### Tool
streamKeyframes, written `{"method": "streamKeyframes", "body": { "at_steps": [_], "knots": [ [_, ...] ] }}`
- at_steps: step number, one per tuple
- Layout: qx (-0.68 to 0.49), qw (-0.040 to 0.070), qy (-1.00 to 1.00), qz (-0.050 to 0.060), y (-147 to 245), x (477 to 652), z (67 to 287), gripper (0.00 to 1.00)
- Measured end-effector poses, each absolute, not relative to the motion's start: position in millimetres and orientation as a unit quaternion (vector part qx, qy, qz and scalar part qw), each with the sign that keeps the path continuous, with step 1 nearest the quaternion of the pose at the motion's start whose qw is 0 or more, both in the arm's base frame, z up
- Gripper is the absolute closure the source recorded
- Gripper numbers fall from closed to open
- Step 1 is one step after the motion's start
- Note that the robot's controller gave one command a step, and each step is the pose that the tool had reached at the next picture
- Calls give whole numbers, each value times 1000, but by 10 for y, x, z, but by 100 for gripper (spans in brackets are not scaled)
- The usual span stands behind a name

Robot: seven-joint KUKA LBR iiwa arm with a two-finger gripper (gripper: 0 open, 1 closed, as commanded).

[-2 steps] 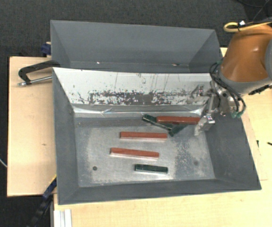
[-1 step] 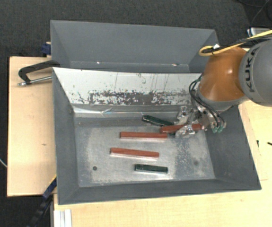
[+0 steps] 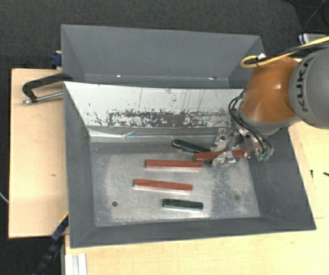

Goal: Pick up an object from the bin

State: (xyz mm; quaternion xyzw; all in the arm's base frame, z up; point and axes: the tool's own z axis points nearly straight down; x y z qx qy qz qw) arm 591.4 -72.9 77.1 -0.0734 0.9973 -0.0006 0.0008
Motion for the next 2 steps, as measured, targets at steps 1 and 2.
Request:
{"method": "streamKeyframes", "body": {
  "at_steps": [1, 2],
  "knots": [
    [-84, 1, 996, 1, -684, 5937, 1339, 100],
    [-94, 3, 996, 0, -682, 5893, 2379, 100]
  ]
}}
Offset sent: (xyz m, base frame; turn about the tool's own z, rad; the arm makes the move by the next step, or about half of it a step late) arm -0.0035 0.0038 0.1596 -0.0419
